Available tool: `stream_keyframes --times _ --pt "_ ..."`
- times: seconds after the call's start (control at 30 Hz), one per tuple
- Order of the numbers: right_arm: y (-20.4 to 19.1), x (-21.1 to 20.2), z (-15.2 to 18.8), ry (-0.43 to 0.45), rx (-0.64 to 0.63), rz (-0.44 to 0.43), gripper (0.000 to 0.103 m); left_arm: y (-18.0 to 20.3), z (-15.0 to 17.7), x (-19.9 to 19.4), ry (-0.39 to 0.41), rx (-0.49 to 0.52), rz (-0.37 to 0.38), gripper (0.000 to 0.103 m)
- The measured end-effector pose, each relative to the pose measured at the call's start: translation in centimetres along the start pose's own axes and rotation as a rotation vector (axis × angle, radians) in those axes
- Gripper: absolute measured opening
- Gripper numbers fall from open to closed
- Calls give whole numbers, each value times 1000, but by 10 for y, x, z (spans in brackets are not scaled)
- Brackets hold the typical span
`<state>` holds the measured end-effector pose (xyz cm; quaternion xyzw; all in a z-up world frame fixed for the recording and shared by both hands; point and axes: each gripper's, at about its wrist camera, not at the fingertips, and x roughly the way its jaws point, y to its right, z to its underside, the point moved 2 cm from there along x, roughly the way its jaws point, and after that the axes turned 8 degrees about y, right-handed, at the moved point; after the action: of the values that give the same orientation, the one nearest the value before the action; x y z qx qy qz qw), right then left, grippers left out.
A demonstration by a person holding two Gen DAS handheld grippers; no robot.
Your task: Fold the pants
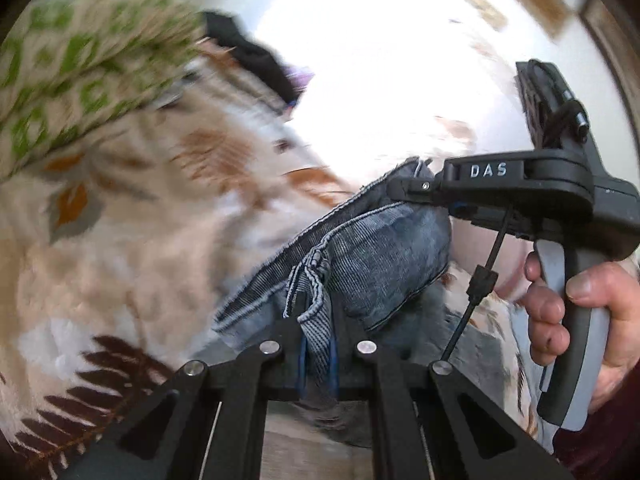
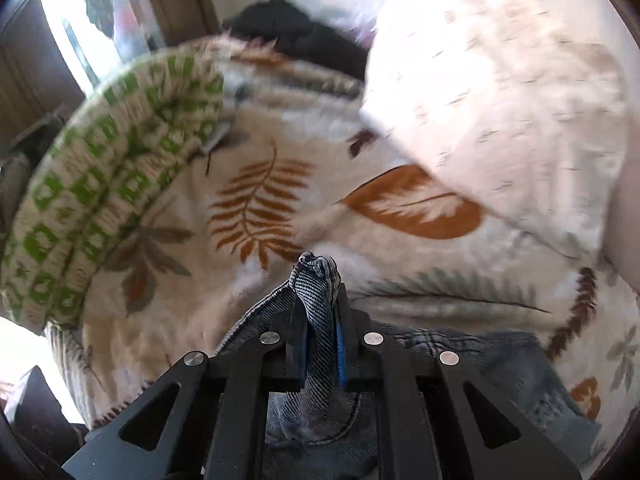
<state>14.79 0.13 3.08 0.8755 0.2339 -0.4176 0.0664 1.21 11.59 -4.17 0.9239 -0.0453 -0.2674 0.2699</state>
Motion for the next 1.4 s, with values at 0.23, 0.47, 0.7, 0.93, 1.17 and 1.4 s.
stream_keyframes --times 0.23,0.47,0.7,0.93,1.17,1.4 --pt "70 -77 27 140 117 38 9 92 24 -7 -25 168 234 9" --pt "172 -125 70 209 252 78 9 201 71 22 -121 297 398 10" --pt "279 -131 132 253 429 104 9 283 137 57 -228 512 489 11" --pt "339 -96 199 223 569 134 20 273 151 27 -292 704 533 23" --pt "340 -157 227 327 704 161 57 227 96 -5 -143 761 359 51" --pt "272 -219 220 435 636 109 57 225 69 36 -127 771 174 51"
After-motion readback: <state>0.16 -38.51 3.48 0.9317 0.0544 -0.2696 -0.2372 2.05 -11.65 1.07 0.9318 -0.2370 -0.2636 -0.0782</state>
